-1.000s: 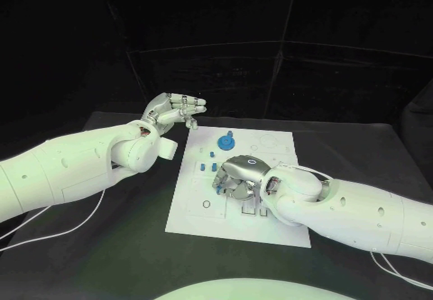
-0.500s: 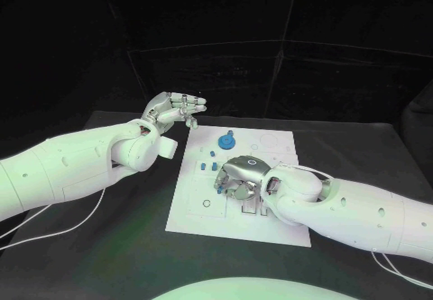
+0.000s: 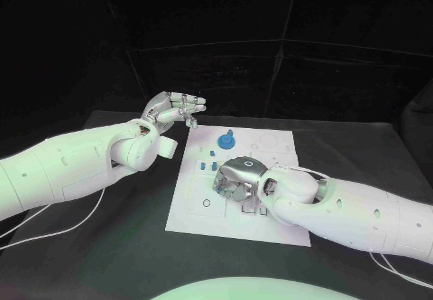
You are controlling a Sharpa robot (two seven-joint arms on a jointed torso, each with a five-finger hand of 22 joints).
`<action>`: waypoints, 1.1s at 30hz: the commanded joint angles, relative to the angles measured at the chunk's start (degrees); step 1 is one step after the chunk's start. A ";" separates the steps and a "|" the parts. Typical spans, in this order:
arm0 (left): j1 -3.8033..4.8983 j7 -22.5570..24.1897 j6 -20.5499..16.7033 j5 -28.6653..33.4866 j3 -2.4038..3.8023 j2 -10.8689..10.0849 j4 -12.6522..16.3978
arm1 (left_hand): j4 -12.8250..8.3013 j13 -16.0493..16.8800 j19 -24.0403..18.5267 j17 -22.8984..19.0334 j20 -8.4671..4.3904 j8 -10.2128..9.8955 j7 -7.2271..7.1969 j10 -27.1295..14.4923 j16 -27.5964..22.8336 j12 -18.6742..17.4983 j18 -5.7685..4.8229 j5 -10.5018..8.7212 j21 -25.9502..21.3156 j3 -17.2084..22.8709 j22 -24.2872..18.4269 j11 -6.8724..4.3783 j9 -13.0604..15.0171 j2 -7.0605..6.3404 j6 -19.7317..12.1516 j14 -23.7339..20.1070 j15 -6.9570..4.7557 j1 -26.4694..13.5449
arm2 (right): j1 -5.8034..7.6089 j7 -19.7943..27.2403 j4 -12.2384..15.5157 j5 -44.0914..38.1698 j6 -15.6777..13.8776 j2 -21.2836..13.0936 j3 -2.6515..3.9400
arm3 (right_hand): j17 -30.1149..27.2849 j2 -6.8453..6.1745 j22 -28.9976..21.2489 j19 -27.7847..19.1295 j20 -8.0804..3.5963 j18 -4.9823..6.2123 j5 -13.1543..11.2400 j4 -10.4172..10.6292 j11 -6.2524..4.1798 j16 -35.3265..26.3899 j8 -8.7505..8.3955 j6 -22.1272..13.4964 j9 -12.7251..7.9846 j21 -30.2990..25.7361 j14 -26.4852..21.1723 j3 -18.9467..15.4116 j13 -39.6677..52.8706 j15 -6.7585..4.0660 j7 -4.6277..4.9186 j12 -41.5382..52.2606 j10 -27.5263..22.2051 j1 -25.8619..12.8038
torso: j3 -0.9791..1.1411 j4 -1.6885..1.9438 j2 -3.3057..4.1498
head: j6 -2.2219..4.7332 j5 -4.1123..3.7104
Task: Assemble the parts on the task board
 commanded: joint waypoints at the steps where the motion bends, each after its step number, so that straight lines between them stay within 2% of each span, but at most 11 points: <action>1: 0.11 0.10 0.67 0.23 0.05 0.02 0.00 | -0.03 0.06 -0.47 -0.05 0.07 0.10 0.04 -0.51 -0.21 0.28 0.36 0.16 -0.20 -0.22 -0.06 -0.05 -0.06 0.33 -0.17 -0.41 -0.03 0.03 | -0.07 -1.03 0.06 -1.93 1.90 -0.02 -0.53 | -0.16 -0.46 -0.05 0.17 0.35 0.11 0.67 0.08 0.55 0.17 -0.22 -0.42 0.00 0.13 1.86 -0.30 -0.10 0.06 0.40 -0.56 -0.32 -1.16 | -0.04 0.01 -0.03 | -0.05 0.07; 9: 0.11 0.01 0.77 0.23 0.05 -0.01 -0.07 | -0.03 0.06 -0.47 -0.05 0.07 0.10 0.04 -0.51 -0.21 0.28 0.36 0.16 -0.20 -0.22 -0.06 -0.05 -0.06 0.33 -0.17 -0.41 -0.03 0.03 | -0.09 -1.44 0.01 -2.06 -0.58 -0.12 -0.91 | -1.11 -2.53 -1.19 -0.45 1.12 0.30 1.12 0.61 1.69 -0.24 -0.44 -3.28 -0.20 -0.60 1.54 -2.36 -0.32 1.01 1.01 -2.10 -5.50 -4.12 | 0.01 0.00 0.00 | -0.06 0.05; 14: 0.11 -0.05 0.79 0.23 0.05 -0.08 -0.11 | -0.03 0.06 -0.47 -0.05 0.07 0.10 0.04 -0.51 -0.21 0.28 0.36 0.16 -0.20 -0.22 -0.06 -0.05 -0.06 0.33 -0.17 -0.41 -0.03 0.03 | -0.10 -1.06 0.25 -1.60 -3.87 -0.42 -0.96 | -1.56 -2.61 -1.74 -0.69 1.37 0.43 1.23 0.51 1.91 -0.43 -0.45 -4.91 -0.21 -0.95 1.40 -3.42 -0.23 1.16 1.06 -1.74 -7.27 -4.47 | 0.00 0.07 0.00 | -0.08 0.02; 18: 0.11 -0.09 0.84 0.23 0.05 -0.12 -0.18 | -0.03 0.06 -0.47 -0.05 0.07 0.10 0.04 -0.51 -0.21 0.28 0.36 0.16 -0.20 -0.22 -0.06 -0.05 -0.06 0.33 -0.17 -0.41 -0.03 0.03 | -0.11 0.11 0.79 -0.44 -7.77 -1.12 -0.97 | -1.81 -2.45 -2.13 -0.81 1.40 0.51 1.53 0.28 1.85 -0.50 -0.48 -6.48 -0.23 -1.19 1.34 -4.06 -0.15 1.13 0.90 -1.28 -7.91 -4.37 | 0.02 0.00 -0.05 | 0.11 -0.05; 24: 0.10 -0.19 1.07 0.23 0.04 -0.15 -0.32 | -0.03 0.06 -0.47 -0.05 0.07 0.10 0.04 -0.51 -0.21 0.28 0.36 0.16 -0.20 -0.22 -0.06 -0.05 -0.06 0.33 -0.17 -0.41 -0.03 0.03 | -0.11 1.63 3.11 2.37 -12.32 -3.84 -0.93 | -1.87 -2.07 -3.17 -1.13 1.36 0.71 2.20 0.13 1.79 -0.47 -0.32 -6.95 -0.13 -1.76 1.34 -4.31 -0.02 1.07 0.99 -0.45 -7.45 -4.19 | 0.00 -0.05 -0.10 | 0.49 -0.41; 27: 0.10 -0.23 1.17 0.23 0.04 -0.15 -0.40 | -0.04 0.07 -0.47 -0.14 0.09 0.14 0.04 -0.58 -0.21 0.36 0.36 0.17 -0.28 -0.25 -0.11 -0.04 -0.05 0.43 -0.19 -0.46 -0.01 0.07 | 0.03 1.24 5.31 4.65 -12.61 -6.82 -0.74 | -1.98 -1.95 -3.23 -1.10 1.33 0.72 2.39 0.11 1.75 -0.49 -0.19 -6.77 -0.06 -1.80 1.34 -4.38 0.02 1.04 0.99 -0.11 -7.15 -4.18 | -0.05 -0.11 -0.15 | 0.78 -0.77; 30: 0.10 -0.27 1.25 0.23 0.03 -0.15 -0.39 | -0.04 0.07 -0.47 -0.14 0.09 0.14 0.04 -0.58 -0.21 0.36 0.36 0.17 -0.28 -0.25 -0.11 -0.04 -0.05 0.43 -0.19 -0.46 -0.01 0.07 | 0.46 0.43 6.62 6.70 -11.62 -9.34 -0.01 | -1.96 -1.89 -3.10 -1.01 1.31 0.69 2.47 0.10 1.71 -0.46 -0.13 -6.62 -0.02 -1.73 1.35 -4.43 0.03 1.01 0.96 0.12 -6.96 -4.19 | -0.09 -0.09 -0.14 | 1.07 -1.29; 33: 0.10 -0.31 1.36 0.23 0.00 -0.15 -0.42 | -0.04 0.07 -0.47 -0.14 0.09 0.14 0.04 -0.58 -0.21 0.36 0.36 0.17 -0.28 -0.25 -0.11 -0.04 -0.05 0.43 -0.19 -0.46 -0.01 0.07 | 1.49 -0.83 7.47 8.14 -9.55 -12.06 0.66 | -1.88 -2.18 -3.11 -0.96 1.28 0.69 2.46 0.05 1.67 -0.38 -0.13 -6.57 -0.01 -1.74 1.38 -4.72 0.00 0.98 0.91 0.30 -6.92 -4.31 | -0.03 -0.15 -0.06 | 1.47 -1.75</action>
